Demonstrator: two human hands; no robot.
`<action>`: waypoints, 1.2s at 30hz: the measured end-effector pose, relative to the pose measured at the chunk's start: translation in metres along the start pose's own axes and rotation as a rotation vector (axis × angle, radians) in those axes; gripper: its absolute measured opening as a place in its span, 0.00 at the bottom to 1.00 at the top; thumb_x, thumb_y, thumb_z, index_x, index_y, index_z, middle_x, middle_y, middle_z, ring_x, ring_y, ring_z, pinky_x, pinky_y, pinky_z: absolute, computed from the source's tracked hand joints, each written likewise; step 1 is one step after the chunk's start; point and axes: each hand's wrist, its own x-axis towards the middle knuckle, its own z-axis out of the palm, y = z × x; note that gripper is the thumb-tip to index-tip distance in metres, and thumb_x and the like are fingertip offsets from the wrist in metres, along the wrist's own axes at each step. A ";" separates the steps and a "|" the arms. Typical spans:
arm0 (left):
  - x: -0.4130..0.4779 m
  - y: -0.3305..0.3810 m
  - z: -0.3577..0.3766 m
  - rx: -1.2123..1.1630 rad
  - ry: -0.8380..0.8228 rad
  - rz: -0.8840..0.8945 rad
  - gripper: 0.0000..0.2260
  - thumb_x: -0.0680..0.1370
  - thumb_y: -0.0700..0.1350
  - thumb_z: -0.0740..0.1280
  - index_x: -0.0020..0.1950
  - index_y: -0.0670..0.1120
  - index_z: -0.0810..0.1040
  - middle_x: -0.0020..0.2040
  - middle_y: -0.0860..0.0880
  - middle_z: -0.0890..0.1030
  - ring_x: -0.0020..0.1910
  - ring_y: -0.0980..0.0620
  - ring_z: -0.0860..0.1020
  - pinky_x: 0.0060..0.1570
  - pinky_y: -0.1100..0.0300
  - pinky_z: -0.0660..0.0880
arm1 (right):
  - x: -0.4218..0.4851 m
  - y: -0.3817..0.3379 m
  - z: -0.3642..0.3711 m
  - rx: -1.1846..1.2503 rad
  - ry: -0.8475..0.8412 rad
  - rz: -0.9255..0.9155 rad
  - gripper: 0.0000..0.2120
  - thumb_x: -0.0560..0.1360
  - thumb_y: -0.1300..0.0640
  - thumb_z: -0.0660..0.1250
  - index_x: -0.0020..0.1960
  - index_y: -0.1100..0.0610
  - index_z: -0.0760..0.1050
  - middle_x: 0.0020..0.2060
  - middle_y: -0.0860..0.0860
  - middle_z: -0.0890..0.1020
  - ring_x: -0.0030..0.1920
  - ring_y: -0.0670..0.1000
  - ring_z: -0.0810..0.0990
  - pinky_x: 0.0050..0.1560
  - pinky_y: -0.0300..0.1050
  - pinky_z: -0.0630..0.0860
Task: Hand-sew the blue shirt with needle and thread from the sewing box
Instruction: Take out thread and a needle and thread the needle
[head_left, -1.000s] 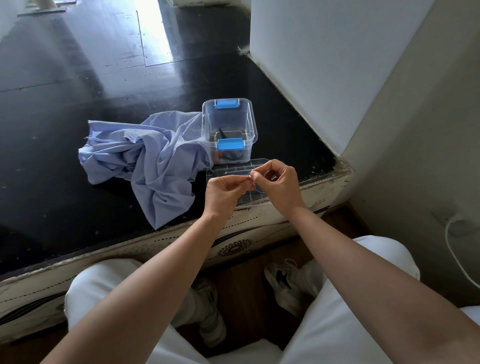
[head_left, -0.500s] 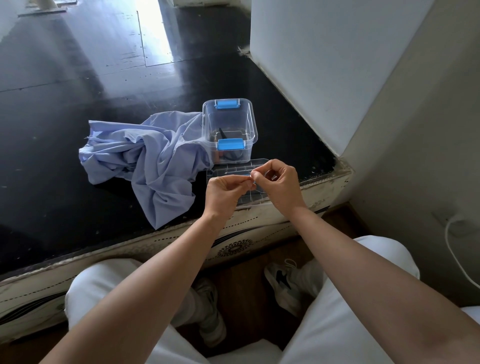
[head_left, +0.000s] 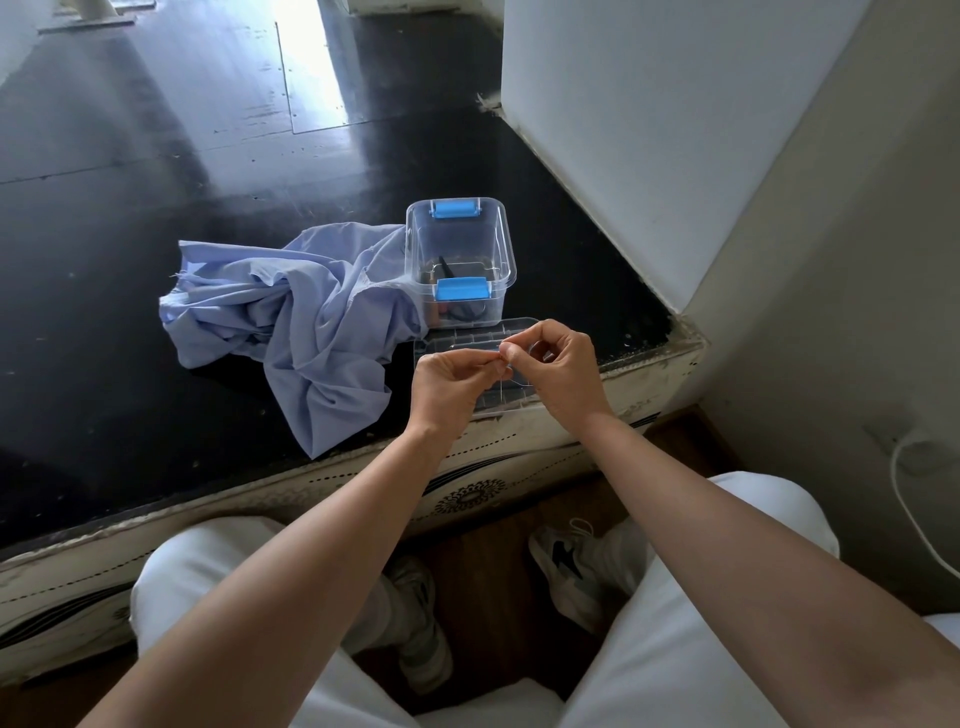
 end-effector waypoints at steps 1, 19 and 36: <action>0.000 0.000 0.000 -0.004 -0.002 0.003 0.05 0.73 0.35 0.73 0.48 0.41 0.84 0.39 0.48 0.86 0.39 0.53 0.84 0.40 0.67 0.77 | 0.000 0.000 0.000 0.000 -0.002 0.001 0.05 0.74 0.60 0.72 0.43 0.61 0.81 0.36 0.53 0.80 0.35 0.47 0.76 0.37 0.36 0.74; 0.005 -0.013 -0.005 0.098 0.006 0.042 0.04 0.72 0.40 0.75 0.46 0.45 0.86 0.42 0.45 0.86 0.44 0.45 0.85 0.53 0.44 0.80 | 0.000 0.002 -0.004 0.019 -0.083 0.057 0.01 0.74 0.56 0.73 0.45 0.53 0.82 0.42 0.56 0.82 0.41 0.50 0.77 0.44 0.45 0.77; 0.005 -0.009 -0.003 0.106 0.004 0.060 0.04 0.72 0.39 0.74 0.47 0.44 0.85 0.43 0.46 0.86 0.44 0.47 0.85 0.53 0.47 0.80 | -0.002 0.001 -0.008 0.058 -0.036 0.065 0.02 0.75 0.58 0.72 0.46 0.57 0.82 0.41 0.53 0.81 0.38 0.39 0.76 0.42 0.33 0.74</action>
